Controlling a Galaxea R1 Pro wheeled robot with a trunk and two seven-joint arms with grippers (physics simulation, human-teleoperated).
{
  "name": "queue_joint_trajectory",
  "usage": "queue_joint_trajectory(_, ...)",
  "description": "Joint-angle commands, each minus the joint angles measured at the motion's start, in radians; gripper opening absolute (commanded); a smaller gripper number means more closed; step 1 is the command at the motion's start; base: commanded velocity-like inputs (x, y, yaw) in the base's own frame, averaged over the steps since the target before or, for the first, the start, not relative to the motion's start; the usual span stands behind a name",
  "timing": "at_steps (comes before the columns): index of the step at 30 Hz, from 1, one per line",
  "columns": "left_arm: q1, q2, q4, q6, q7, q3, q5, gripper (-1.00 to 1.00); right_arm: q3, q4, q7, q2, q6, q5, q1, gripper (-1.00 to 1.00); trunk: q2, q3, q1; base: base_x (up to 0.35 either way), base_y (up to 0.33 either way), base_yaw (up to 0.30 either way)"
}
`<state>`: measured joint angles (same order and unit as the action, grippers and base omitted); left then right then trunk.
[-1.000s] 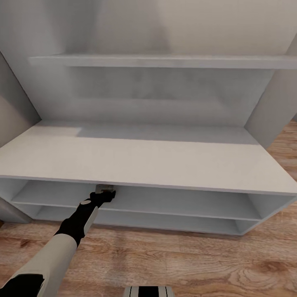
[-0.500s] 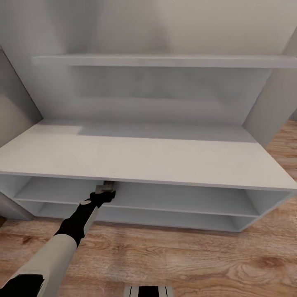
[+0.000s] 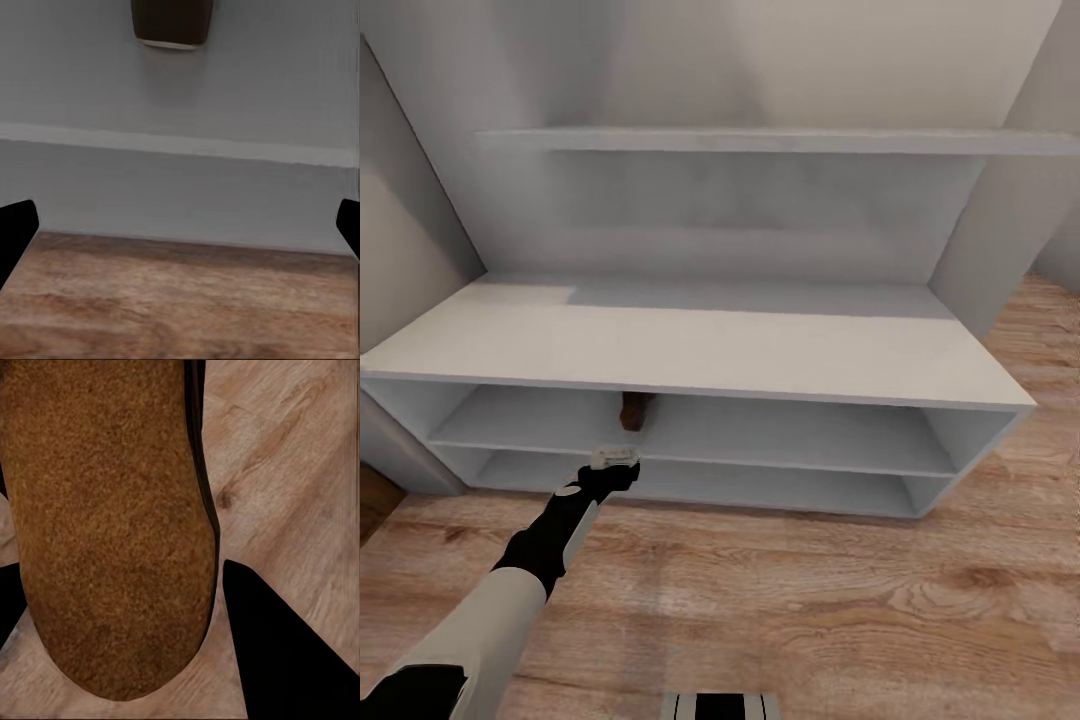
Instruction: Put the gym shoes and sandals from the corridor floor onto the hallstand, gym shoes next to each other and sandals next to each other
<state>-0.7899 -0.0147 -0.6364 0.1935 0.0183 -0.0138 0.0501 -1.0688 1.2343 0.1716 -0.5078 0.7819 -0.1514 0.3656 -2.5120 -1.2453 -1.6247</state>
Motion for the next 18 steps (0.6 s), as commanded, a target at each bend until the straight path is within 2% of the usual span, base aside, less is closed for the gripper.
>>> queue_joint_trajectory(1,0.000,-0.001,-0.002,0.006,0.002,-0.001,0.005,1.00,-0.002,0.001,0.000,0.000,0.006,-0.005,0.001,-1.00,0.000,-0.001,0.001,-0.341,0.000,0.000)
queue_joint_trajectory(13,0.003,-0.003,0.019,-0.062,0.002,0.001,0.008,1.00,-0.002,0.001,0.000,0.000,0.006,-0.005,0.001,-1.00,0.000,-0.001,0.001,-0.336,0.000,0.000)
queue_joint_trajectory(18,0.003,-0.004,0.043,-0.064,0.001,0.007,0.008,1.00,-0.001,0.001,0.000,0.000,0.006,-0.006,0.001,-1.00,0.000,-0.001,0.001,-0.093,0.000,0.000)
